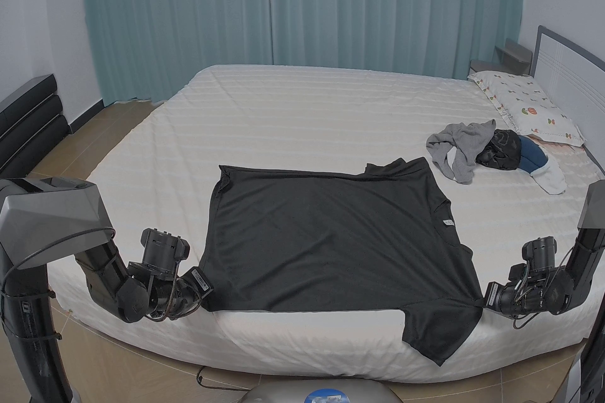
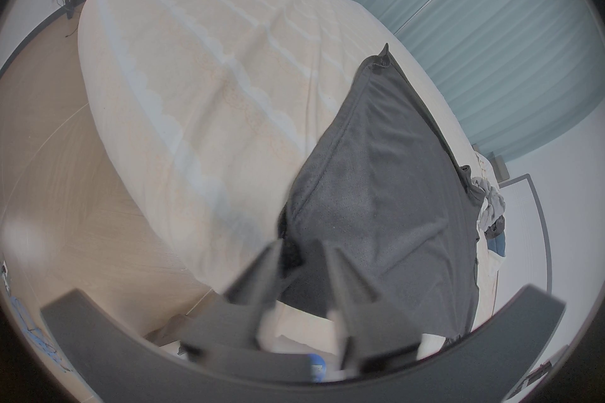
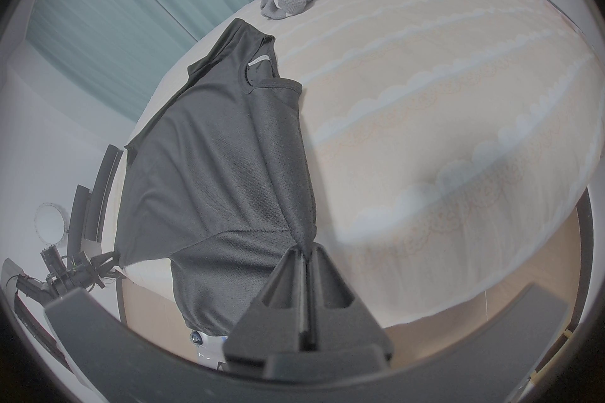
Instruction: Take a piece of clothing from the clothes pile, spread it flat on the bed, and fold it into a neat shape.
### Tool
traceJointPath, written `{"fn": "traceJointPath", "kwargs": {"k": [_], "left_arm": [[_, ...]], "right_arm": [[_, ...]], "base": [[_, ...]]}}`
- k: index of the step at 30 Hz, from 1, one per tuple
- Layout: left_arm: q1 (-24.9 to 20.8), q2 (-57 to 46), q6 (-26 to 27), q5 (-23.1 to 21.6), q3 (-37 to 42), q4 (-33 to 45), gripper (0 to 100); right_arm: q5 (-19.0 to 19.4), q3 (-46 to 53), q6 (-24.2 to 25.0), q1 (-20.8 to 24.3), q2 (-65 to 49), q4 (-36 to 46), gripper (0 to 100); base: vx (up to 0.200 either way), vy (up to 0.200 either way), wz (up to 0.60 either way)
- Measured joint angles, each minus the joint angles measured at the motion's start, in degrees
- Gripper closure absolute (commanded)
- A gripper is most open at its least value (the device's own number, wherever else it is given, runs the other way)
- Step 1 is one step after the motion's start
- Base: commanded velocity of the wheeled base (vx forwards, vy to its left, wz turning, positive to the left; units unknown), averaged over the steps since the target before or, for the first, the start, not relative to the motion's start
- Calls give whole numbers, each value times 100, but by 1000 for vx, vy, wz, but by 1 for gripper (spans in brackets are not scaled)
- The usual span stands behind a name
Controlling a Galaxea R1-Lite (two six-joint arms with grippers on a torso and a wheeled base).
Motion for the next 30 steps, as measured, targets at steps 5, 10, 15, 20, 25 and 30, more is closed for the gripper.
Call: {"fn": "traceJointPath", "kwargs": {"k": [5, 10, 15, 20, 25, 30], "left_arm": [[35, -20, -4, 13, 130, 20, 100], [105, -185, -4, 88, 262, 39, 100], [132, -369, 5, 118, 383, 123, 100], [171, -571, 33, 121, 435, 474, 100], [234, -706, 137, 121, 441, 657, 100], [308, -753, 304, 118, 450, 764, 100]], "right_arm": [[6, -21, 5, -22, 33, -11, 100], [9, -41, 28, -11, 52, -315, 100], [9, -20, 38, 16, 91, -723, 100], [17, 54, 46, 33, 138, -950, 100], [22, 95, 46, 40, 157, -975, 100], [27, 106, 49, 41, 184, -975, 100]], "base": [[0, 0, 0], [0, 0, 0], [0, 0, 0], [0, 0, 0], [0, 0, 0], [0, 0, 0]]}}
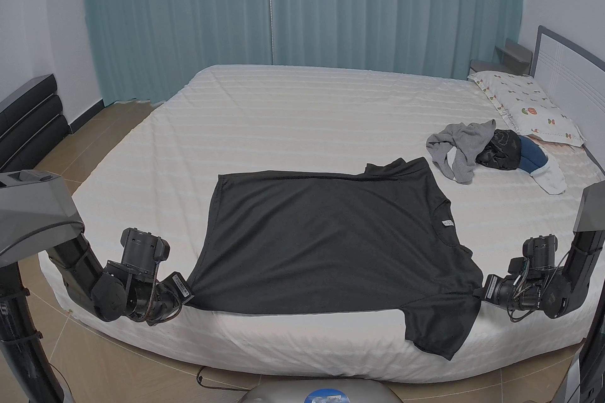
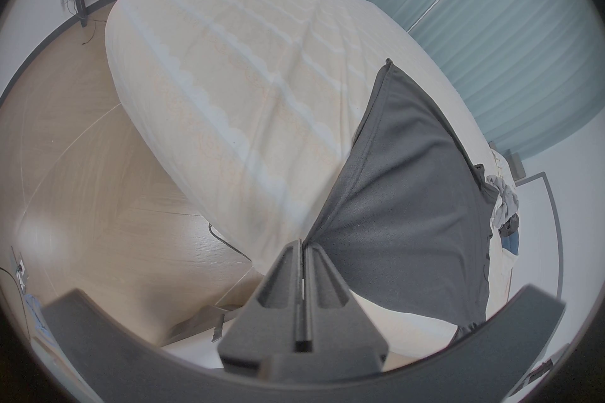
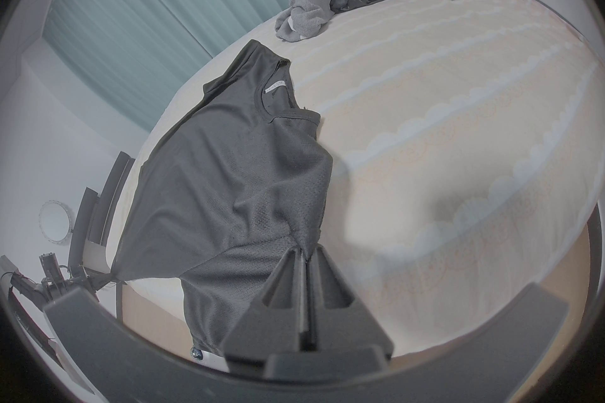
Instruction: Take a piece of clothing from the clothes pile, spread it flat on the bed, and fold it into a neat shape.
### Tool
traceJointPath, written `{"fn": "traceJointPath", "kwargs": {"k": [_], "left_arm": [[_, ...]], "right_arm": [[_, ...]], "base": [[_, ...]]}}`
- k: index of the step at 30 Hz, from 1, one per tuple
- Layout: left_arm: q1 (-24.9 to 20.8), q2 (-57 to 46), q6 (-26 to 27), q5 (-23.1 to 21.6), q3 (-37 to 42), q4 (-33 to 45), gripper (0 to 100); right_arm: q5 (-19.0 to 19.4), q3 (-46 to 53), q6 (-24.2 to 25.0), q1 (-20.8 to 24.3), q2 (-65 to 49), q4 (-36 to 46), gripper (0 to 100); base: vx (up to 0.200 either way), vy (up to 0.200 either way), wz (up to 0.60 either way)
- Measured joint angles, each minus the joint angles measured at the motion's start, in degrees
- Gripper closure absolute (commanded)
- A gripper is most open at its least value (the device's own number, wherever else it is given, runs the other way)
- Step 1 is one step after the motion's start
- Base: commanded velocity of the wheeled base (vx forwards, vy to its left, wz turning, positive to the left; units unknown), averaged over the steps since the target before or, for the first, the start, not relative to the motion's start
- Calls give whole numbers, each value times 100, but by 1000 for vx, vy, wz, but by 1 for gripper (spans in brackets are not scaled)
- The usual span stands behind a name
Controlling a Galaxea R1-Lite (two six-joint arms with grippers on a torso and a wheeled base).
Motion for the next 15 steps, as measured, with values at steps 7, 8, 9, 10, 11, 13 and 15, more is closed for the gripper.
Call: {"fn": "traceJointPath", "kwargs": {"k": [7, 8, 9, 10, 11, 13, 15], "left_arm": [[218, -66, 200, -13, 5, 110, 100], [232, -79, 216, -15, 7, 134, 100], [249, -94, 233, -17, 5, 183, 100], [260, -110, 246, -20, 5, 244, 100], [268, -121, 251, -20, 2, 285, 100], [279, -140, 249, -35, -20, 328, 100], [282, -149, 240, -61, -44, 339, 100]], "right_arm": [[1, -55, 22, 0, 4, -49, 100], [4, -62, 22, -1, 4, -78, 100], [4, -62, 22, -4, 4, -122, 100], [4, -63, 22, -4, 6, -167, 100], [4, -66, 22, -4, 15, -245, 100], [4, -71, 22, -1, 65, -502, 100], [0, -90, 22, 13, 168, -792, 100]], "base": [[0, 0, 0], [0, 0, 0], [0, 0, 0], [0, 0, 0], [0, 0, 0], [0, 0, 0], [0, 0, 0]]}}
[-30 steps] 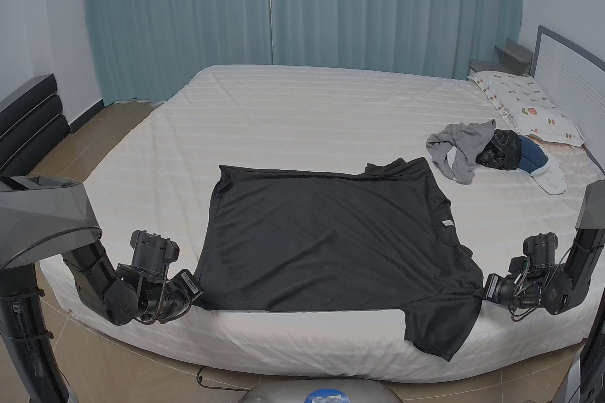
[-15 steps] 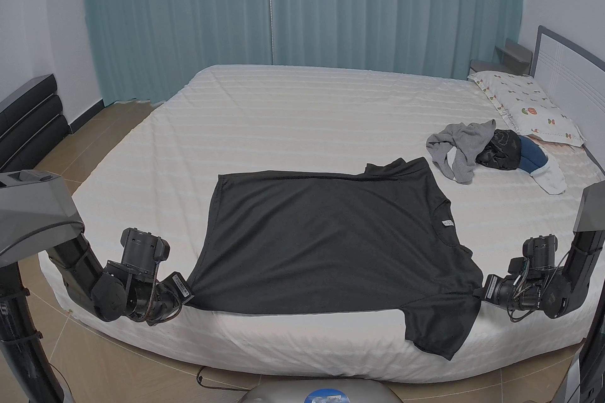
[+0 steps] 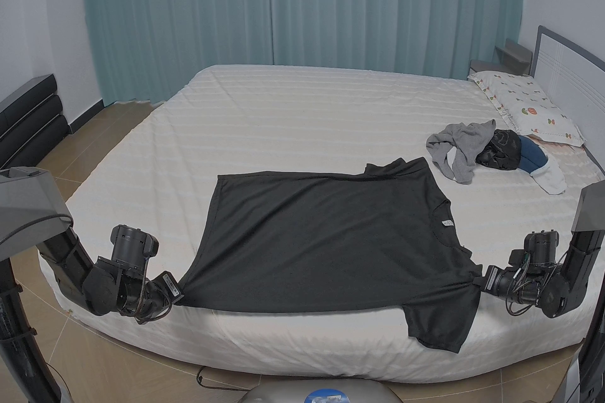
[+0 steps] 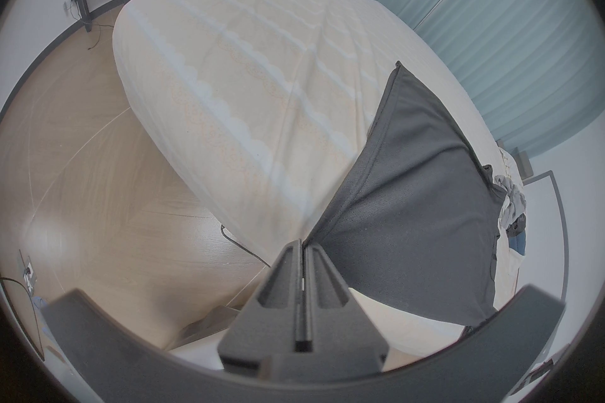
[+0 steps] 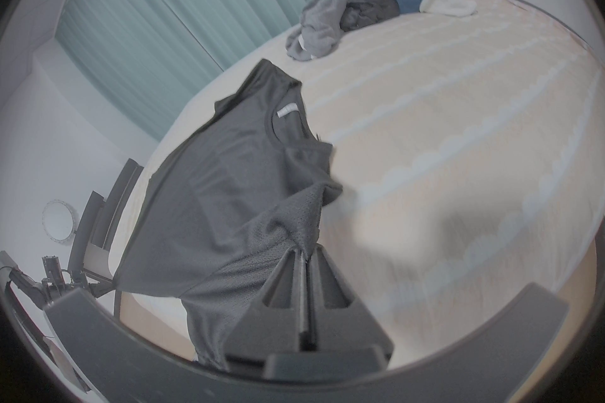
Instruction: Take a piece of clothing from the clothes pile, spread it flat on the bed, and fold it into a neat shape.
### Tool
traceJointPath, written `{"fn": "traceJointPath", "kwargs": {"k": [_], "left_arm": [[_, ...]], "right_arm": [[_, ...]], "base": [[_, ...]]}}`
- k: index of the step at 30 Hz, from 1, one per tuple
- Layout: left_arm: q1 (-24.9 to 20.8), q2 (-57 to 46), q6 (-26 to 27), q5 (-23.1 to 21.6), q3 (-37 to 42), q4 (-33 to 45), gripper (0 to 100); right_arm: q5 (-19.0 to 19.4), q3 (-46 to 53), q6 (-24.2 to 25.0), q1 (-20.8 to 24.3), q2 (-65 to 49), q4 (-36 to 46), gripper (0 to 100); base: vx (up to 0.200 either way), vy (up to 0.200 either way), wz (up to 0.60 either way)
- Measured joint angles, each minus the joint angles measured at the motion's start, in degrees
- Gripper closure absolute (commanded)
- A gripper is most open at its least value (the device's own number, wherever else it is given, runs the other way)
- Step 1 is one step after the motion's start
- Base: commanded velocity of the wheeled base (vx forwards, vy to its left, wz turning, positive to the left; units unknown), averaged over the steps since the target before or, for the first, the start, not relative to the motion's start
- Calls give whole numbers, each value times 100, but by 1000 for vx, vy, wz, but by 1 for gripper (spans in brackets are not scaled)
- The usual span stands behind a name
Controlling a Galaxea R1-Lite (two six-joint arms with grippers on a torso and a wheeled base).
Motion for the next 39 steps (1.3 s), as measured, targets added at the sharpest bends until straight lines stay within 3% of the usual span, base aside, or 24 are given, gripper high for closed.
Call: {"fn": "traceJointPath", "kwargs": {"k": [6, 7, 17, 26, 31, 39], "left_arm": [[-11, 87, -148, -44, -124, -13, 100], [-9, 113, -200, -51, -152, -13, 100], [5, 234, -295, -212, -243, -21, 100], [13, 238, -301, -428, -218, -16, 100], [27, 227, -304, -489, -191, -16, 100], [38, 221, -301, -505, -166, -11, 100]], "right_arm": [[-40, -243, -2, 116, 450, -466, 100], [-43, -315, -2, 140, 517, -483, 0], [48, -686, 176, 193, 817, -562, 0], [956, -20, 157, -89, 406, -575, 0], [1254, 364, -254, -168, 354, -571, 0], [1496, 533, -244, -144, 453, -568, 0]], "base": [[0, 0, 0], [0, 0, 0], [0, 0, 0], [0, 0, 0], [0, 0, 0], [0, 0, 0]]}}
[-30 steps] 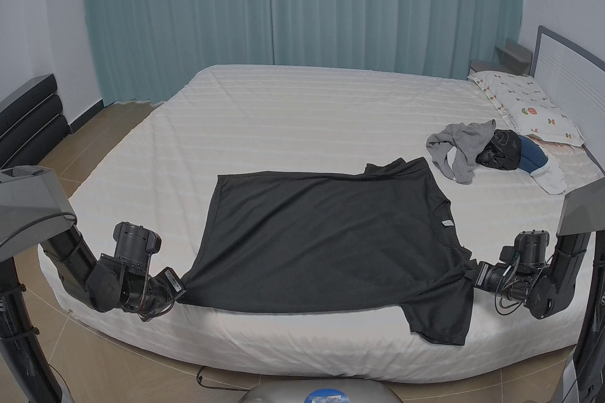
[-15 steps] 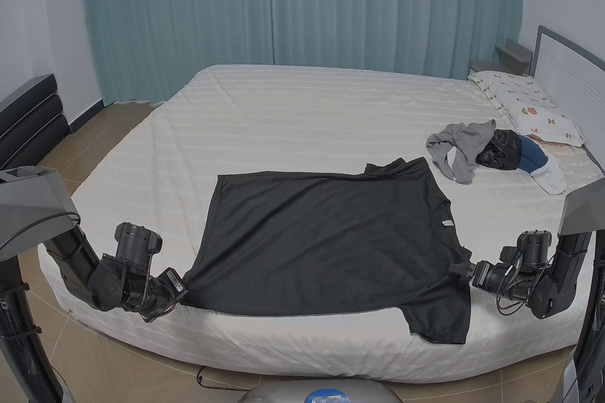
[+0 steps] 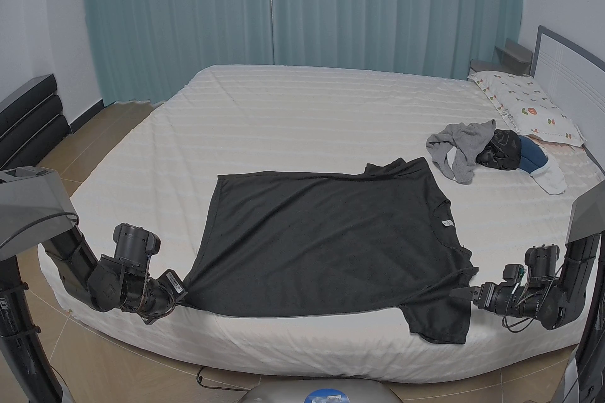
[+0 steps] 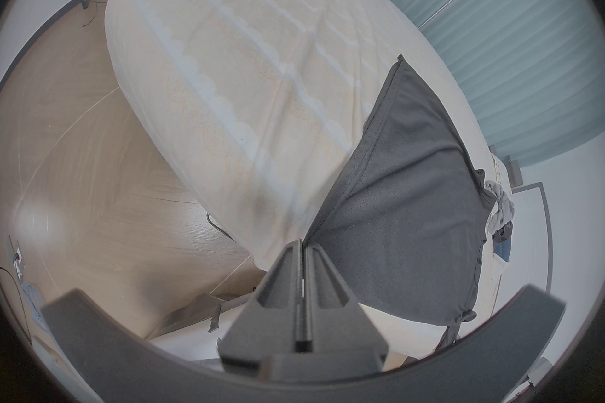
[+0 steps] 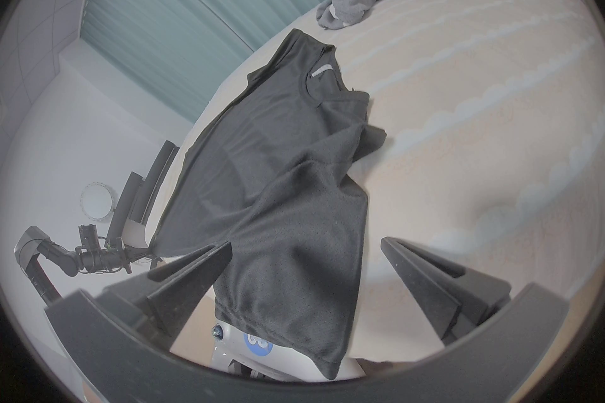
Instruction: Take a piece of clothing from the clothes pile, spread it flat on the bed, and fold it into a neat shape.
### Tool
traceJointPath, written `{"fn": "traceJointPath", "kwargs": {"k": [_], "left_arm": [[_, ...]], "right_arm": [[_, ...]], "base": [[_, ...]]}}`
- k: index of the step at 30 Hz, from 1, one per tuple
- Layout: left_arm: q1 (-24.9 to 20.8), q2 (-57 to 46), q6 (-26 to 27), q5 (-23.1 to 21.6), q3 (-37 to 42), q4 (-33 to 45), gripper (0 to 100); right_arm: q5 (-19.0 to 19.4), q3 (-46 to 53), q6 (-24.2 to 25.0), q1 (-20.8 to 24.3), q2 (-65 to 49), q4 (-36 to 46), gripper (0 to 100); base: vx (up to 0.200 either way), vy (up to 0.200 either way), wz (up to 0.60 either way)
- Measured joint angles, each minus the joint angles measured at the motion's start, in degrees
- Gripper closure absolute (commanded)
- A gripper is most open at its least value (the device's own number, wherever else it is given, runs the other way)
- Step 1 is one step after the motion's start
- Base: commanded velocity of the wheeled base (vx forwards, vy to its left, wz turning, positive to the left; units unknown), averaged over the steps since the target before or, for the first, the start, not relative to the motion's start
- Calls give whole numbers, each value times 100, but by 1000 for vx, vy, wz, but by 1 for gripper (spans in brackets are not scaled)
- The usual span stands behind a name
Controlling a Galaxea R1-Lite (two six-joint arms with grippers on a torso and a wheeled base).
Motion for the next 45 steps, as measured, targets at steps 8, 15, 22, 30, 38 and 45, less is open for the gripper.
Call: {"fn": "traceJointPath", "kwargs": {"k": [8, 15, 22, 30, 38, 45], "left_arm": [[1, -2, 2, -2, 9, -2, 100], [4, -5, 6, 0, 9, -5, 100], [6, -11, 22, 11, 22, -2, 100], [34, -93, 79, 74, 77, 0, 100], [137, -293, 393, 77, 195, 9, 100], [179, -451, 783, 121, 416, 13, 100]], "right_arm": [[200, -56, 56, 26, 148, -7, 0], [221, -168, 291, 119, 241, -54, 100], [172, 44, 241, 9, 176, -183, 100], [167, 297, 197, -101, -119, -166, 100], [222, 812, -82, -168, -382, -238, 100], [238, 1170, -390, -276, -561, -315, 100]], "base": [[0, 0, 0], [0, 0, 0], [0, 0, 0], [0, 0, 0], [0, 0, 0], [0, 0, 0]]}}
